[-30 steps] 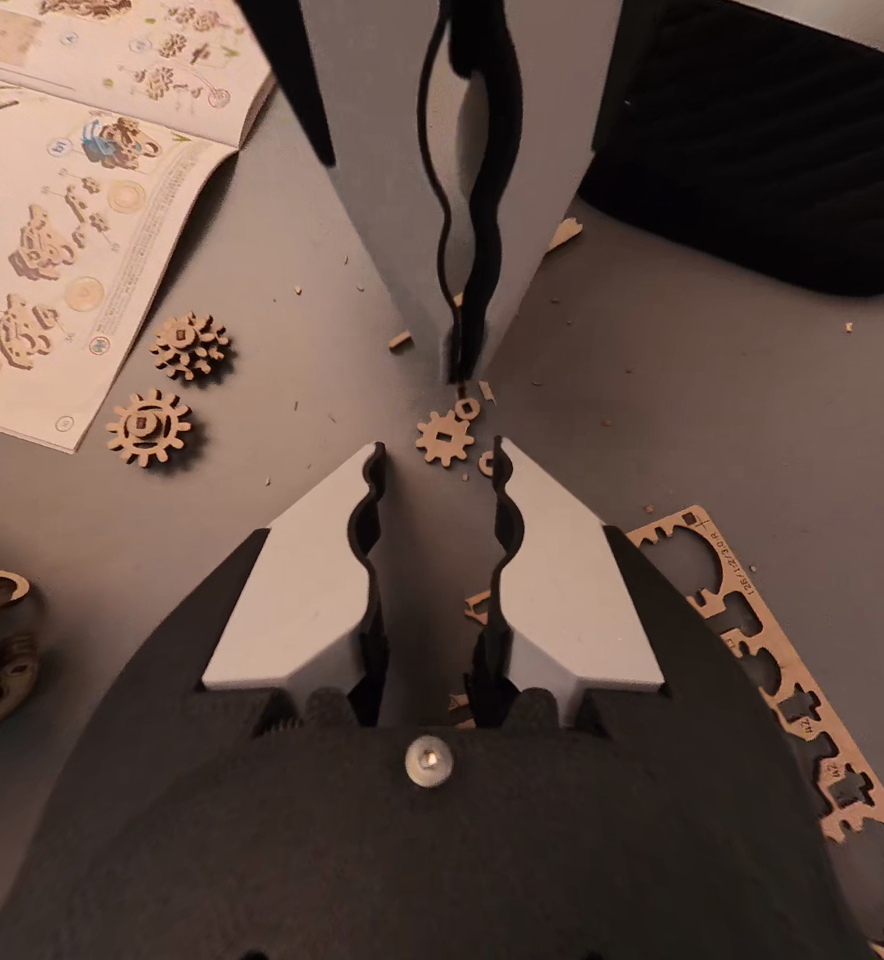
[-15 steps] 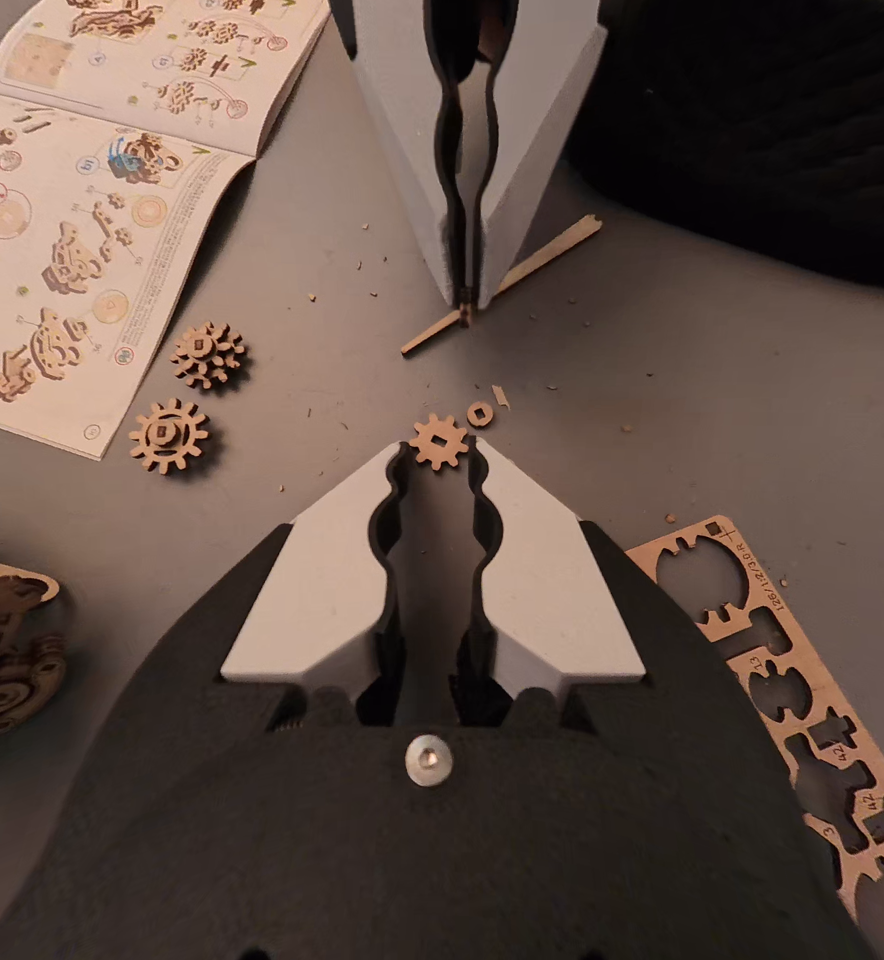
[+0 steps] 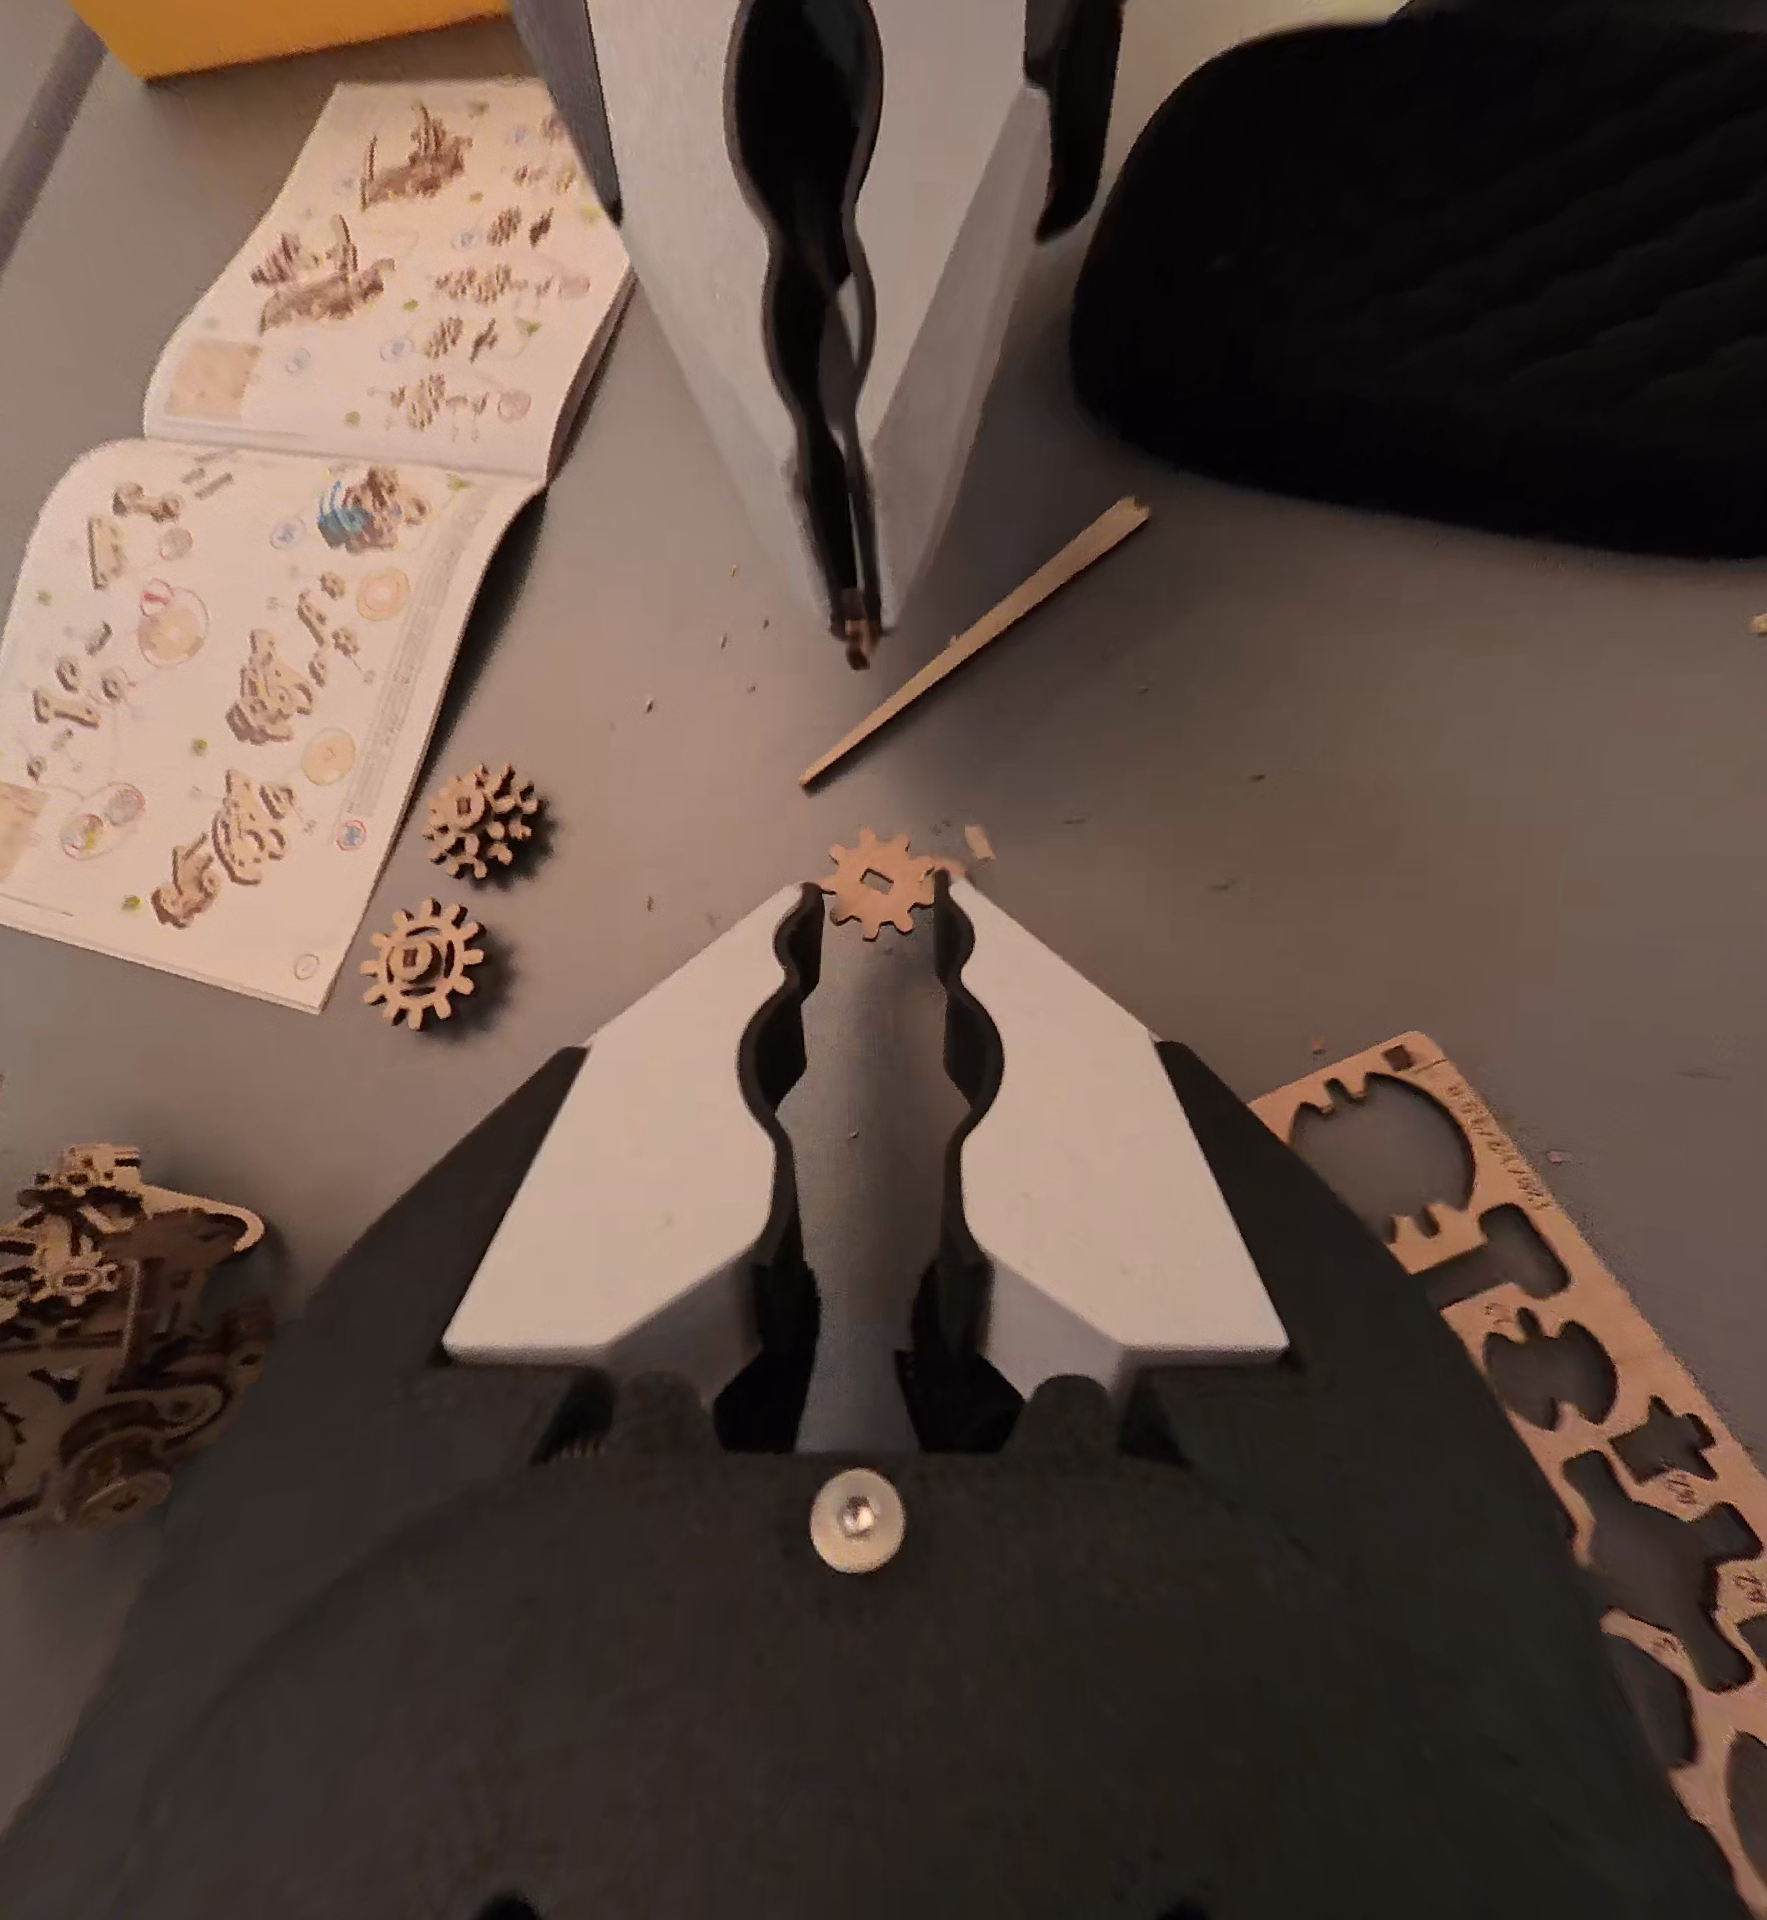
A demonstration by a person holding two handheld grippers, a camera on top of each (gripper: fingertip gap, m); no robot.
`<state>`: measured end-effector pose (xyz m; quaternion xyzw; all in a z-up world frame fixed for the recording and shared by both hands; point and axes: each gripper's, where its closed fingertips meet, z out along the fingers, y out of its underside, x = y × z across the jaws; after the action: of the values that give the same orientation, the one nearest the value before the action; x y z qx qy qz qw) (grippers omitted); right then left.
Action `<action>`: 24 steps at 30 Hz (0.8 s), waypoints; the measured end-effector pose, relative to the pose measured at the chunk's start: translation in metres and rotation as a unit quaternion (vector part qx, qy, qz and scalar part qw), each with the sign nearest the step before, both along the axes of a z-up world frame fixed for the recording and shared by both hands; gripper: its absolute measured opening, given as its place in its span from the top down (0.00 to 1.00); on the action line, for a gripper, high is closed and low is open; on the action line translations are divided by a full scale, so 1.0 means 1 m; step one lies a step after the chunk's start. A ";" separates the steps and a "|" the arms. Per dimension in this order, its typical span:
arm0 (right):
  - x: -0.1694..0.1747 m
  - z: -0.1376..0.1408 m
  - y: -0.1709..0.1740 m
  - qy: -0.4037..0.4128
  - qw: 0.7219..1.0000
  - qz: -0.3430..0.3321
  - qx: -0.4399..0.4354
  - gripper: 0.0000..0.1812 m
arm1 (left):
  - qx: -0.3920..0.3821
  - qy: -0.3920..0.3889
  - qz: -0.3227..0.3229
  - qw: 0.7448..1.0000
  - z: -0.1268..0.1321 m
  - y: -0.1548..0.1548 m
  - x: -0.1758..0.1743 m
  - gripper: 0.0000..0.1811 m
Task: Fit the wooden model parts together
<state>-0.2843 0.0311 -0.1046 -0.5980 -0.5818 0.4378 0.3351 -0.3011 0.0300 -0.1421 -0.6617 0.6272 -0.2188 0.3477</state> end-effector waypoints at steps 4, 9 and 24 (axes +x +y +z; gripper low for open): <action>-0.001 -0.001 -0.012 -0.025 0.996 0.036 0.075 0.99 | -0.007 -0.027 -0.032 0.999 0.015 -0.014 0.005 0.90; -0.006 -0.001 -0.018 -0.067 0.984 0.069 0.148 0.99 | -0.016 -0.020 -0.047 0.999 0.013 -0.023 0.008 0.90; -0.002 0.079 0.000 0.181 0.969 0.059 -0.158 0.99 | 0.147 -0.215 0.011 0.965 0.113 -0.007 0.009 0.90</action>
<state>-0.2864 0.0309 -0.0259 -0.5189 -0.4686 0.6444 0.3098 -0.2924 0.0227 -0.0291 -0.5475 0.5555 -0.2581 0.5701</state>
